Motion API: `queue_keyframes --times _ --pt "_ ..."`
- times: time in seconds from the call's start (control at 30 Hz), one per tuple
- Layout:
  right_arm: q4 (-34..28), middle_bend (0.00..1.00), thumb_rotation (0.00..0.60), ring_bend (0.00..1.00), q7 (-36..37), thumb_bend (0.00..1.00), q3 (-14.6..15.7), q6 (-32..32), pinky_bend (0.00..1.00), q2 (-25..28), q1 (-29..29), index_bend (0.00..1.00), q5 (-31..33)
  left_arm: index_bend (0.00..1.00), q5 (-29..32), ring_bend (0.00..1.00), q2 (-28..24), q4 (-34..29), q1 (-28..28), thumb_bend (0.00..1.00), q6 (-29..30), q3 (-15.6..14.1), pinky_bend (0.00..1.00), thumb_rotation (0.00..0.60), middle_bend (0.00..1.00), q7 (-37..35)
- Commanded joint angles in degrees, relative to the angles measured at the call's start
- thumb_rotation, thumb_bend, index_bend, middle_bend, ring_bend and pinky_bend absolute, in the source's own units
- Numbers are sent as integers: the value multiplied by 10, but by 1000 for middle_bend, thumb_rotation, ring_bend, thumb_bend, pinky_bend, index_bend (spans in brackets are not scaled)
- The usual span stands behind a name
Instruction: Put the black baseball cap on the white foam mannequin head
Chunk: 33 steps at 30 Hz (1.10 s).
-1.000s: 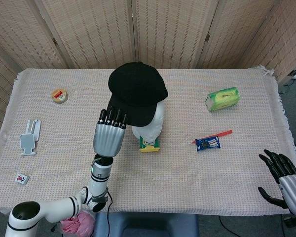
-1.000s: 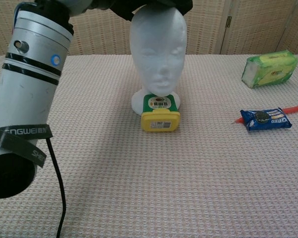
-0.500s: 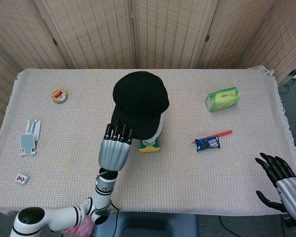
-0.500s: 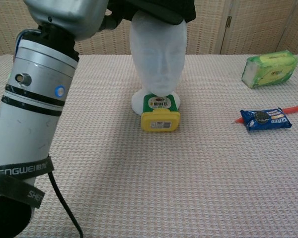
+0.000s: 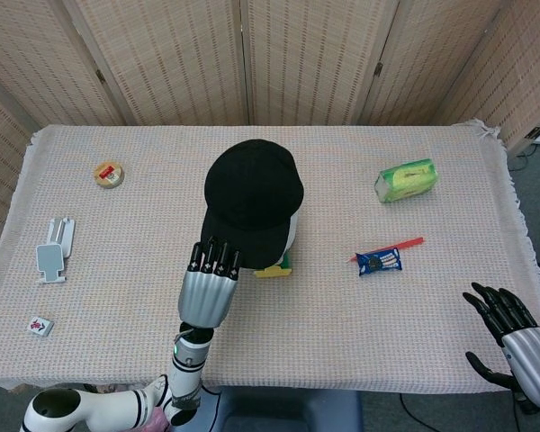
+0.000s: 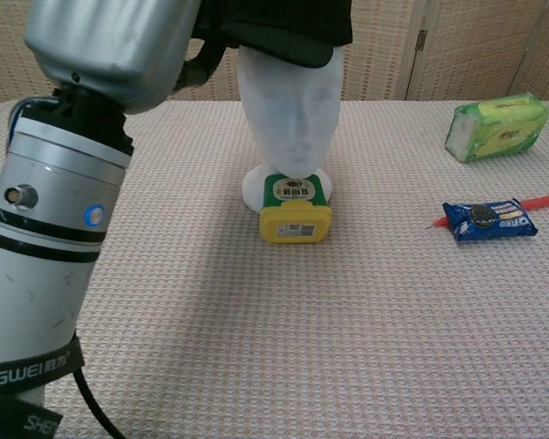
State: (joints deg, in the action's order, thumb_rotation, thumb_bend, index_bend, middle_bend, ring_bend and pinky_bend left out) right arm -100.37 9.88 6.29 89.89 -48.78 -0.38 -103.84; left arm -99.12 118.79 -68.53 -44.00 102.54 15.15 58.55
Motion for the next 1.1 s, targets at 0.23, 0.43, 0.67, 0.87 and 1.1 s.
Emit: queue_keyframes --times 0.23,0.43,0.67,0.87,1.1 --pt "6 0 600 0 12 246 1 17 0 3 -4 0 -6 626 -1 492 27 30 6 461 -17 -1 612 600 653 -10" --pt "10 0 600 0 22 257 0 20 0 5 -4 0 -3 497 -2 411 36 65 2 454 -30 8 571 600 569 -26" --pt "8 0 600 0 16 257 -1 13 0 3 -1 0 1 257 2 242 30 57 10 362 -39 10 418 600 358 -21" --pt "5 0 600 0 9 257 -1 10 0 1 -1 0 3 157 18 133 24 7 34 285 -57 -3 328 600 225 13" --pt "6 0 600 0 10 257 -1 12 0 1 -2 0 5 137 23 95 12 -50 55 281 -76 -21 297 600 168 33"
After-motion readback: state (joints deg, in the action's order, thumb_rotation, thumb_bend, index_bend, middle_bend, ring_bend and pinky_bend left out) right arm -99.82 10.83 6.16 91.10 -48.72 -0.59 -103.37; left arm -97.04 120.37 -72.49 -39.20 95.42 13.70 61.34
